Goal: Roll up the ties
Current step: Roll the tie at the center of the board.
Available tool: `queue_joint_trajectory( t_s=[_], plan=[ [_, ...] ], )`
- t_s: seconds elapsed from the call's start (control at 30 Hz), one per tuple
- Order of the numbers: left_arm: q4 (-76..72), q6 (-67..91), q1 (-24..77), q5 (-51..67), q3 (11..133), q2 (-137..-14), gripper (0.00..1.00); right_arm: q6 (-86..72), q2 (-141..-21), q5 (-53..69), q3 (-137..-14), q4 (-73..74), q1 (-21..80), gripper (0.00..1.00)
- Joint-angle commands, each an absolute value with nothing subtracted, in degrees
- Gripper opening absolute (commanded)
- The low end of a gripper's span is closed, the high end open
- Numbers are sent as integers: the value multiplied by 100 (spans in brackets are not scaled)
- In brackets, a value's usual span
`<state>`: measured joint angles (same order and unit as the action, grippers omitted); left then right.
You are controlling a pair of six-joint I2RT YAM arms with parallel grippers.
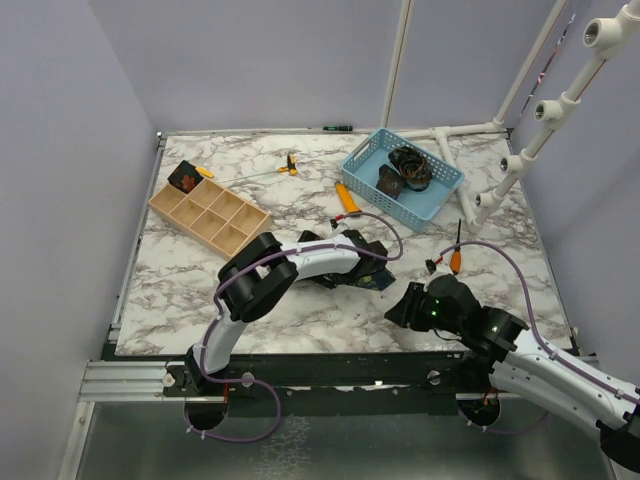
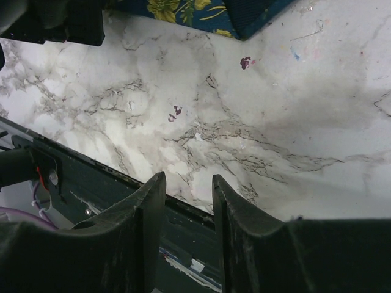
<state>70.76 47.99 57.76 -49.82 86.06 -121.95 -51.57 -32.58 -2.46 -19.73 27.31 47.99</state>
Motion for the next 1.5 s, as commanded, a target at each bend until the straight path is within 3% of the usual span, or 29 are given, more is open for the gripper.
queue_joint_trajectory(
  t_s=[0.0,0.37,0.83,0.93,1.2,1.47],
  plan=[
    [6299,4676,5835,-4169,8561,-11907,99,-5182,-3208,-308,-1947,2881,4793,42],
    [6377,4433,5819,-4147,8733,-11419,99,-5029,-3022,-183,-1929,2738,4791,45],
    [6626,4118,5500,-3940,9518,-10202,99,-4549,-3343,213,-2334,2394,4795,65],
    [6349,4028,4977,-3796,9143,-9437,99,-4390,-4012,378,-2550,1923,4796,66],
    [3912,4136,3235,-2492,6156,-6395,99,-3977,-6826,437,-4086,846,5083,68],
    [3484,3975,2904,-2083,5157,-5650,99,-3851,-9059,127,-5897,982,5379,69]
  ],
)
